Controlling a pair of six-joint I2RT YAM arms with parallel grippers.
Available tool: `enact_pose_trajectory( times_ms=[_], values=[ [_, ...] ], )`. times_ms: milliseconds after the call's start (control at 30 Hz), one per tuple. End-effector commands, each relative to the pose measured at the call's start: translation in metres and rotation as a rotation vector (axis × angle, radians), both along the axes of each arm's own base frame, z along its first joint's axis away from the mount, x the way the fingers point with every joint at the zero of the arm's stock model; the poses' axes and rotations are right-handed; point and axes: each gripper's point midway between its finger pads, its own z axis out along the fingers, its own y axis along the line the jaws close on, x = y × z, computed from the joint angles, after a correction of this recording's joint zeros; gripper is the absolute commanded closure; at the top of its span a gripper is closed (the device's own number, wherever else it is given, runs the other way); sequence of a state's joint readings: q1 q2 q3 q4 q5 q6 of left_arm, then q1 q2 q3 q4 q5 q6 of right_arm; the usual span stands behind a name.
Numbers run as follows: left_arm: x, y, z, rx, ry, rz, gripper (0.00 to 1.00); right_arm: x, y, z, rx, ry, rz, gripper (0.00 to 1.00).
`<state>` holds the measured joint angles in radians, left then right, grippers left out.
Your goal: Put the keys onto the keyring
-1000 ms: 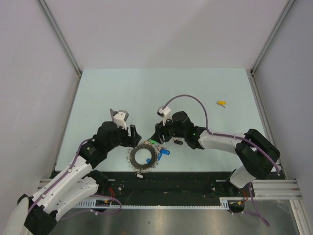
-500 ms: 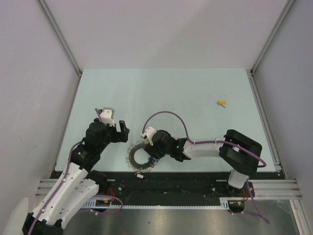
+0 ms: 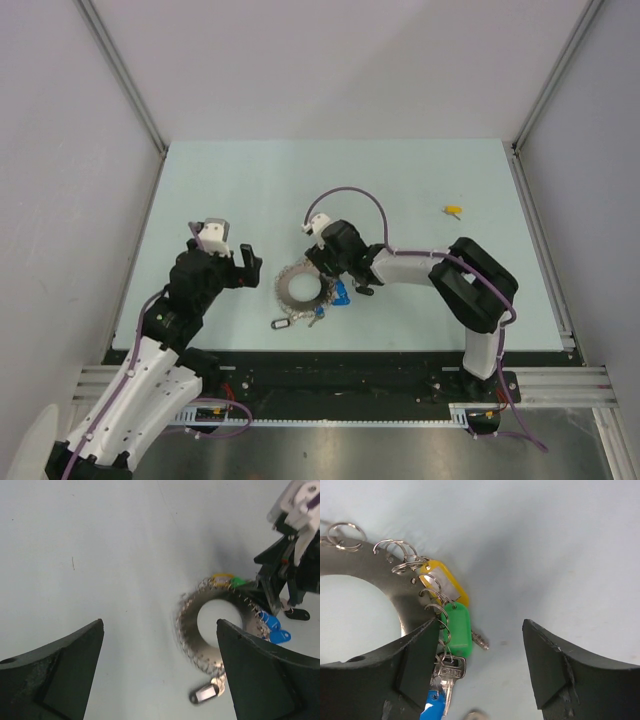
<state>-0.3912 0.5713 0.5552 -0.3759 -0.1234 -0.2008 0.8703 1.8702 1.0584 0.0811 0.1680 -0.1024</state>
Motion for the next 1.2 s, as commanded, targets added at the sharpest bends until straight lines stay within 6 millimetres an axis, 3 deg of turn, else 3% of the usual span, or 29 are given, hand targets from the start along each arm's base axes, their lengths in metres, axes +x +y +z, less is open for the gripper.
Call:
enact_pose_trajectory(
  times_ms=[0,100,267,433,500,567,600,633,667,733,767,867,900,967,1000,1033,1133,1167],
  values=[
    [0.006,-0.001,0.008,-0.011,-0.037,-0.01,0.01,0.038,-0.028,0.005,-0.068,-0.038,-0.064,0.28],
    [0.006,-0.001,0.009,-0.019,-0.038,-0.013,0.02,0.042,-0.024,0.028,-0.012,-0.061,-0.057,0.28],
    [0.006,-0.002,0.01,-0.036,-0.046,-0.015,0.02,0.02,-0.003,0.069,0.116,-0.045,-0.014,0.28],
    [0.005,-0.01,0.003,-0.071,-0.018,-0.045,0.03,-0.012,0.013,0.083,0.192,0.011,0.006,0.29],
    [0.004,-0.016,-0.005,-0.074,0.018,-0.074,0.05,-0.018,0.015,0.09,0.251,0.043,-0.007,0.29],
    [0.003,-0.021,-0.012,-0.078,0.054,-0.097,0.07,-0.026,0.007,0.085,0.277,0.085,-0.026,0.29],
    [0.001,-0.027,-0.015,-0.086,0.074,-0.13,0.08,-0.023,0.008,0.104,0.342,0.051,-0.026,0.29],
    [0.001,-0.029,-0.023,-0.081,0.106,-0.141,0.09,-0.028,0.006,0.106,0.365,0.071,-0.01,0.29],
    [0.001,-0.032,-0.026,-0.081,0.123,-0.153,0.1,-0.029,-0.004,0.101,0.373,0.083,-0.027,0.29],
    [0.002,-0.038,-0.035,-0.081,0.172,-0.181,0.12,-0.032,-0.014,0.121,0.448,0.071,-0.033,0.3],
    [0.001,-0.041,-0.039,-0.082,0.192,-0.194,0.12,-0.031,-0.03,0.114,0.452,0.082,-0.064,0.29],
    [-0.001,-0.053,-0.053,-0.104,0.277,-0.244,0.18,-0.035,-0.049,0.142,0.576,0.059,-0.078,0.3],
    [-0.001,-0.056,-0.056,-0.112,0.293,-0.253,0.21,-0.036,-0.062,0.135,0.594,0.078,-0.1,0.3],
    [0.0,-0.061,-0.066,-0.132,0.341,-0.26,0.24,-0.039,-0.077,0.158,0.685,0.037,-0.118,0.3],
    [0.001,-0.062,-0.069,-0.138,0.354,-0.258,0.27,-0.04,-0.09,0.154,0.698,0.037,-0.14,0.3],
    [0.004,-0.064,-0.071,-0.146,0.36,-0.253,0.29,-0.041,-0.097,0.168,0.735,0.003,-0.145,0.3],
    [0.009,-0.065,-0.083,-0.14,0.403,-0.237,0.36,-0.042,-0.116,0.172,0.751,-0.044,-0.178,0.3],
    [0.012,-0.065,-0.088,-0.134,0.425,-0.23,0.38,-0.044,-0.122,0.181,0.768,-0.081,-0.179,0.3]
  ],
)
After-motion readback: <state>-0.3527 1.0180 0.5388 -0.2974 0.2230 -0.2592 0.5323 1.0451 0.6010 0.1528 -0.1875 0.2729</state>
